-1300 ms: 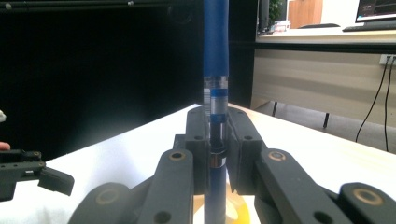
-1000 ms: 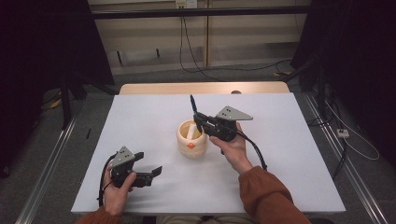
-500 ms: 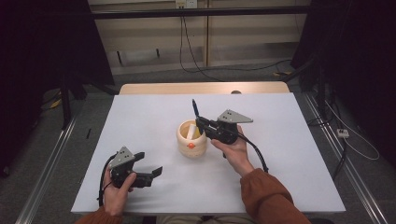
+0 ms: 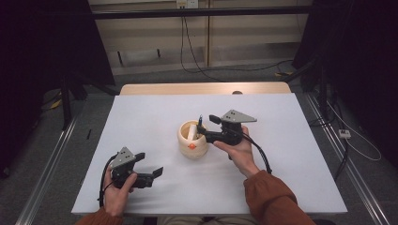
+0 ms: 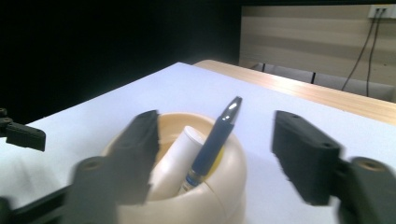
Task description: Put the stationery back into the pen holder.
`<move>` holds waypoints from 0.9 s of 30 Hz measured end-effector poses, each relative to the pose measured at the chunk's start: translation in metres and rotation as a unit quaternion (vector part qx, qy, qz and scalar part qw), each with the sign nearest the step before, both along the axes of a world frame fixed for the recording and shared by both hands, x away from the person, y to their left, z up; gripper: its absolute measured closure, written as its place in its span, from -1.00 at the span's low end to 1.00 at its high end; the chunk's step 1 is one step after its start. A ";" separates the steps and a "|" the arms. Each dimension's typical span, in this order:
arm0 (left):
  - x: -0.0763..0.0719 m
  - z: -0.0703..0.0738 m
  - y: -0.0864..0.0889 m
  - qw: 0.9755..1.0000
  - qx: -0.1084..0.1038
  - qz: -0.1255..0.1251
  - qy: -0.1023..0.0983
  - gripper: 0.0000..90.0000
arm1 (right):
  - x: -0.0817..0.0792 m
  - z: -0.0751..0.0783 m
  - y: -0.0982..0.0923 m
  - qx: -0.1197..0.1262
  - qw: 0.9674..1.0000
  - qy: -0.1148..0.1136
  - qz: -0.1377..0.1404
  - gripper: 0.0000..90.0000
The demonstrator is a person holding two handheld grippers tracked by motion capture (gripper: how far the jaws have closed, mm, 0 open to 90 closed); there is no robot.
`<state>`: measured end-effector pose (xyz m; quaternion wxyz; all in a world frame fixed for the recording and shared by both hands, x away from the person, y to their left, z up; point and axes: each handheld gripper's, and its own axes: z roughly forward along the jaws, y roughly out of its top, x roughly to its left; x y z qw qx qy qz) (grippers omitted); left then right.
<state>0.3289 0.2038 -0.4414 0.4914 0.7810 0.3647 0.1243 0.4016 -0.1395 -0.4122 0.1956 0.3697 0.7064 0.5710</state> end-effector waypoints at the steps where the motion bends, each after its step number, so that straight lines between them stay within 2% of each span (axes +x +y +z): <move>1: 0.000 0.000 0.000 1.000 0.000 0.001 0.000 -0.87 | -0.001 0.000 -0.001 -0.004 1.000 0.005 0.000 -0.41; 3: 0.000 0.000 0.000 1.000 0.000 0.002 0.000 -0.86 | -0.002 0.001 -0.002 -0.022 1.000 0.011 -0.008 -0.64; 5: 0.000 0.000 0.000 1.000 0.000 0.003 0.000 -0.86 | -0.003 0.001 -0.005 -0.036 0.999 0.017 -0.009 -0.69; 7: 0.000 0.000 0.001 1.000 0.000 0.003 -0.001 -0.87 | -0.004 0.001 -0.008 -0.061 0.998 0.024 -0.011 -0.82; 12: 0.000 0.001 0.000 1.000 -0.001 0.006 -0.001 -0.87 | -0.009 0.002 -0.019 -0.050 0.998 0.036 -0.019 -0.85; 15: 0.000 0.001 0.000 1.000 0.000 0.006 -0.002 -0.87 | -0.013 0.001 -0.027 -0.062 0.997 0.032 -0.022 -0.86; 19: 0.000 0.001 0.000 1.000 0.002 0.008 -0.003 -0.86 | -0.021 -0.002 -0.037 -0.067 0.997 0.039 -0.029 -0.87; 27: 0.000 0.002 0.000 1.000 0.000 0.015 -0.002 -0.87 | -0.040 -0.005 -0.054 -0.076 0.996 0.033 -0.038 -0.87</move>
